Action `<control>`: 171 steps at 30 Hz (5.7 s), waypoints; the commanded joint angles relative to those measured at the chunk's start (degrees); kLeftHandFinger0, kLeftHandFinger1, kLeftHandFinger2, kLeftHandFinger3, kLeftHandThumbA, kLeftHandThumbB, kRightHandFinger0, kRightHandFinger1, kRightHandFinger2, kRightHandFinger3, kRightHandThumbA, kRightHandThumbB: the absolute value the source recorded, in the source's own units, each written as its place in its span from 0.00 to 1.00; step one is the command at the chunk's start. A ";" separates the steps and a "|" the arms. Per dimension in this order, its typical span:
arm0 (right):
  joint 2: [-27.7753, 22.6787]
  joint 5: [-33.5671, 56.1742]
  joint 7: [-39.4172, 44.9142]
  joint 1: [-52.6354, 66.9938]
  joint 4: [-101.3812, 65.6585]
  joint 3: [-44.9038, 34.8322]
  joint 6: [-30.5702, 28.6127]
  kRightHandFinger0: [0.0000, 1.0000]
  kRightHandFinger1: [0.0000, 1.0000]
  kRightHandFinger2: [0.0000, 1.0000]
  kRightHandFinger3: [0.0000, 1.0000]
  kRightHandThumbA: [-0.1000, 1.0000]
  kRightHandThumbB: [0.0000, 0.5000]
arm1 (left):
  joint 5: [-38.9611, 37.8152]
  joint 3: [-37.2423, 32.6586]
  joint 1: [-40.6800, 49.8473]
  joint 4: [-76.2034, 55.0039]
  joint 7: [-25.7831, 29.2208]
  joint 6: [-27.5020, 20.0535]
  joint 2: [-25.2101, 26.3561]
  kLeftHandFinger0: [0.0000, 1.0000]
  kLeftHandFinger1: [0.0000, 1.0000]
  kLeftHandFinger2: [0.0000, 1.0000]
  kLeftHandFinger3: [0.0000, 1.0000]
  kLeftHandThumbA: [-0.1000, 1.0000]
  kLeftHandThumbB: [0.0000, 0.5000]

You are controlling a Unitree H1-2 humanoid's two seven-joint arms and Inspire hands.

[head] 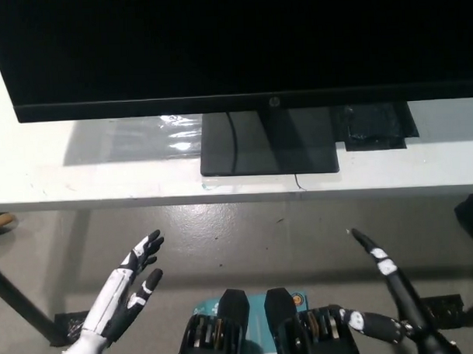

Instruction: The monitor is placed at the center of the table and the robot uses both its hand to grab the left and right sides of the monitor to tilt the angle of the monitor downwards

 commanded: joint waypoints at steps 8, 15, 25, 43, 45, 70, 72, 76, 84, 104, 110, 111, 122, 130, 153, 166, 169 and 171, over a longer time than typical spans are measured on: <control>-4.98 -13.44 -23.06 2.63 -21.84 -8.07 -5.59 1.00 1.00 1.00 1.00 1.00 0.87 | 4.63 7.86 3.06 -23.39 5.72 -7.12 -2.50 1.00 1.00 1.00 1.00 1.00 0.73; -7.64 -13.36 -24.83 0.44 -23.67 -11.33 -5.59 1.00 1.00 1.00 1.00 1.00 0.92 | 1.29 13.04 0.87 -25.91 4.99 -8.48 -1.49 1.00 1.00 1.00 1.00 0.95 0.85; -6.63 -8.73 -17.21 -2.60 -21.94 -21.72 -5.11 1.00 1.00 1.00 1.00 1.00 1.00 | 1.92 23.84 -3.34 -26.03 5.37 -2.65 3.41 1.00 1.00 1.00 1.00 1.00 0.94; -13.53 2.90 -4.40 -15.89 -10.61 -25.97 4.72 1.00 1.00 1.00 1.00 1.00 0.97 | -2.45 31.45 -10.41 -8.89 5.71 -3.43 12.39 1.00 1.00 1.00 1.00 1.00 0.97; -14.40 3.66 -2.90 -17.87 -8.82 -25.75 5.12 1.00 1.00 1.00 1.00 1.00 0.97 | -0.39 31.32 -11.25 -7.97 6.02 -2.51 13.12 1.00 1.00 1.00 1.00 1.00 0.98; -20.06 27.70 28.49 -41.04 15.19 -22.48 11.93 1.00 1.00 1.00 1.00 1.00 0.93 | 1.20 22.83 -22.90 8.28 -0.65 -0.48 24.45 1.00 1.00 1.00 1.00 0.82 0.77; -20.21 27.39 29.56 -42.12 16.41 -21.96 12.76 1.00 1.00 1.00 1.00 1.00 0.90 | 1.41 22.08 -23.93 10.15 -0.76 -0.72 24.93 1.00 1.00 1.00 1.00 0.83 0.81; -20.35 26.22 31.24 -44.37 20.48 -21.25 12.58 1.00 1.00 1.00 1.00 1.00 0.96 | 0.48 20.59 -25.47 12.60 -2.04 -0.57 25.91 1.00 1.00 1.00 1.00 0.83 0.82; -21.33 25.46 34.93 -47.57 25.41 -20.46 12.09 1.00 1.00 1.00 1.00 1.00 0.91 | -0.03 18.56 -27.74 15.02 -3.17 0.01 27.03 1.00 1.00 1.00 1.00 0.81 0.86; -11.90 9.92 -3.61 -41.89 18.78 -31.87 12.78 1.00 1.00 1.00 1.00 1.00 0.92 | 1.17 17.98 -26.40 14.93 -3.33 -1.79 27.43 1.00 1.00 1.00 1.00 0.88 0.89; -8.80 5.88 -9.93 -37.38 13.00 -36.47 10.58 1.00 1.00 1.00 1.00 1.00 0.98 | 0.26 18.10 -23.74 13.94 -3.88 -2.32 27.11 1.00 1.00 1.00 1.00 0.87 0.87; -8.73 5.77 -9.64 -36.85 12.09 -36.64 11.48 1.00 1.00 1.00 1.00 1.00 0.97 | 0.33 18.03 -23.45 13.80 -3.79 -2.33 26.93 1.00 1.00 1.00 1.00 0.87 0.89; -8.83 5.97 -5.22 -37.77 13.30 -34.19 12.54 1.00 1.00 1.00 1.00 1.00 0.97 | 2.71 17.18 -21.83 11.97 -2.77 -0.46 26.36 1.00 1.00 1.00 1.00 0.92 0.94; -9.34 5.06 -5.75 -40.30 16.81 -32.45 13.35 1.00 1.00 1.00 1.00 1.00 1.00 | 2.73 17.11 -21.04 10.57 -3.04 0.62 26.18 1.00 1.00 1.00 1.00 0.93 0.97; -17.35 22.27 27.07 -50.33 27.41 -26.58 15.90 1.00 1.00 1.00 1.00 1.00 0.88 | 1.56 16.01 -22.01 11.79 -4.46 0.25 26.52 1.00 1.00 1.00 1.00 0.89 0.92; -22.24 24.74 49.92 -63.08 50.07 -25.06 23.81 1.00 1.00 1.00 1.00 0.75 1.00 | 0.31 15.70 -22.64 11.65 -5.57 0.57 26.67 1.00 1.00 1.00 1.00 0.86 0.92; -22.16 22.54 50.72 -66.54 56.42 -24.37 23.15 1.00 1.00 1.00 1.00 0.73 1.00 | -0.49 15.83 -23.06 12.09 -5.90 0.39 26.71 1.00 1.00 1.00 1.00 0.85 0.93; -22.07 21.60 51.18 -67.13 58.07 -23.79 21.56 1.00 1.00 1.00 1.00 0.77 0.93 | -0.06 15.62 -23.31 12.18 -5.84 0.63 26.74 1.00 1.00 1.00 1.00 0.85 0.93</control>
